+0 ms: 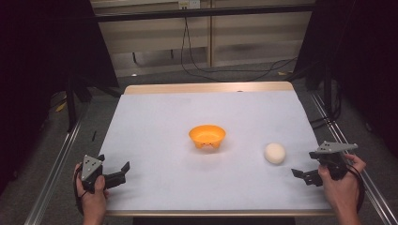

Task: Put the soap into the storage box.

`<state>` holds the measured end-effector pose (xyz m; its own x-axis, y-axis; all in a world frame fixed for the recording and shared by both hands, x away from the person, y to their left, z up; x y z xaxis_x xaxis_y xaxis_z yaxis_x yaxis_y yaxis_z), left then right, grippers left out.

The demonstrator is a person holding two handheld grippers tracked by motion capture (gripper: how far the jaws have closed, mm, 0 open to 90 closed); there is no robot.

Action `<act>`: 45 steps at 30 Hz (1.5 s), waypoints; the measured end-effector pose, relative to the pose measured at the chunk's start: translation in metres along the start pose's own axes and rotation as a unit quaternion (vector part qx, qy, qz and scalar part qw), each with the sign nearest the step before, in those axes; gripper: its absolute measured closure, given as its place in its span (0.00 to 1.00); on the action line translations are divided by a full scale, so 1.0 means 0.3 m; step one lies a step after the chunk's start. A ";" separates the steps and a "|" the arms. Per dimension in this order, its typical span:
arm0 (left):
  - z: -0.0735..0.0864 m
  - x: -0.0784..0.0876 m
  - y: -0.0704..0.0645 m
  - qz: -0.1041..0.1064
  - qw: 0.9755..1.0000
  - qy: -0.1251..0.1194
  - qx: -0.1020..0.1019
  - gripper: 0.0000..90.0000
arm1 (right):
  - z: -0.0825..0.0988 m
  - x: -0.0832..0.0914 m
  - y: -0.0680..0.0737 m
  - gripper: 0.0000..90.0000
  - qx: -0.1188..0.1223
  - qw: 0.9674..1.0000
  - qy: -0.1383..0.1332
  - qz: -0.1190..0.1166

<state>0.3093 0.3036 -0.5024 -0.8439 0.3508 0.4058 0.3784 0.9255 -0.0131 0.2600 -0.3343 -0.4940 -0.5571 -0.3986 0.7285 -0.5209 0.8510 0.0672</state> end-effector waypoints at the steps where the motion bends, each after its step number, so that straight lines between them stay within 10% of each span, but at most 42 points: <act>1: 0.000 0.001 0.001 0.001 1.000 0.000 -0.001 0.00 | -0.005 -0.003 0.000 0.00 0.002 1.000 0.002 0.000; 45: 0.000 0.004 -0.004 0.010 1.000 -0.002 -0.009 0.00 | -0.170 -0.128 0.069 0.00 0.038 0.997 0.046 -0.041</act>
<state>0.3077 0.3030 -0.5020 -0.8375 0.3696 0.4026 0.4022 0.9155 -0.0038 0.3036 -0.2838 -0.4857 -0.4511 -0.4300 0.7820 -0.6121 0.7868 0.0795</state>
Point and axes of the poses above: each handheld gripper's, and its own axes: x roughly backward along the jaws, z roughly out of its underside, y roughly to its left, the point moved 5 cm from there along -x, roughly forward along the jaws, and after that the axes turned 1 degree about y, right-handed, at the moved point
